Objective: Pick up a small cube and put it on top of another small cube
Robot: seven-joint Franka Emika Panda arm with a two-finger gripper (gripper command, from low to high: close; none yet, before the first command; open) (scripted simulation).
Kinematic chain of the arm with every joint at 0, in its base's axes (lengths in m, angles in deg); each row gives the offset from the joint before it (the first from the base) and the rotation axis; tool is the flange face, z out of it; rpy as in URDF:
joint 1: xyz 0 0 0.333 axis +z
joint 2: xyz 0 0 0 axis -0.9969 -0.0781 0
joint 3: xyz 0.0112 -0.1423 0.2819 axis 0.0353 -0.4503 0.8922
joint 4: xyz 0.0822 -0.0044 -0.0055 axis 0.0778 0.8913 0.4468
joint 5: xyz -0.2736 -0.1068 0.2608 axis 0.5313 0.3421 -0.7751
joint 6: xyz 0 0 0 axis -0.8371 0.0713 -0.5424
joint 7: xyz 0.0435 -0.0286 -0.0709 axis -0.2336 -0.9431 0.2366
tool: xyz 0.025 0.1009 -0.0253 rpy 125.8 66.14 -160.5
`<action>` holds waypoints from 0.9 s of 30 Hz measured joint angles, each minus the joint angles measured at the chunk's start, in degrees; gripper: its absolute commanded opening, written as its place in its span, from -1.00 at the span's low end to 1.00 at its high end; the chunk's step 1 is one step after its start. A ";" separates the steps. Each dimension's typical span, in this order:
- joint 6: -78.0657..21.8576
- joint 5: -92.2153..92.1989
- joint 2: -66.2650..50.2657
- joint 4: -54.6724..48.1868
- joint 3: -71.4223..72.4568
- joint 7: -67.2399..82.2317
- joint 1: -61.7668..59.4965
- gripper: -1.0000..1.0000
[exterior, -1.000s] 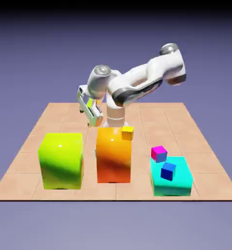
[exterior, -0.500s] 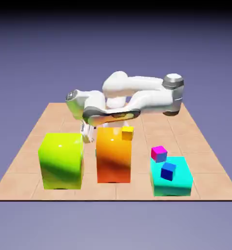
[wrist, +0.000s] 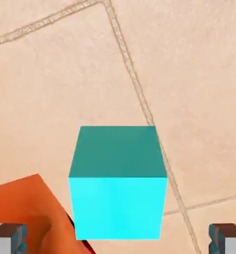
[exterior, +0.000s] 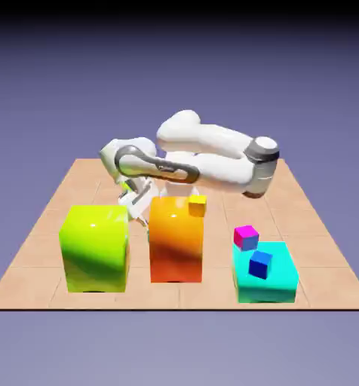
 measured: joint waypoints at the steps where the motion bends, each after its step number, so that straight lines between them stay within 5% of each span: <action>1: 0.44 -2.49 -0.10 0.07 1.97 -1.12 1.08 0.00; 6: 2.65 -14.94 -0.61 0.42 11.81 -6.72 6.51 0.00; 7: 2.93 -16.49 -0.67 0.46 13.04 -7.42 7.18 -1.00; 18: -1.04 5.83 0.24 -0.16 -4.67 2.61 -2.57 -1.00; 27: 3.00 27.19 -12.72 -1.22 -19.79 -10.06 -0.65 -1.00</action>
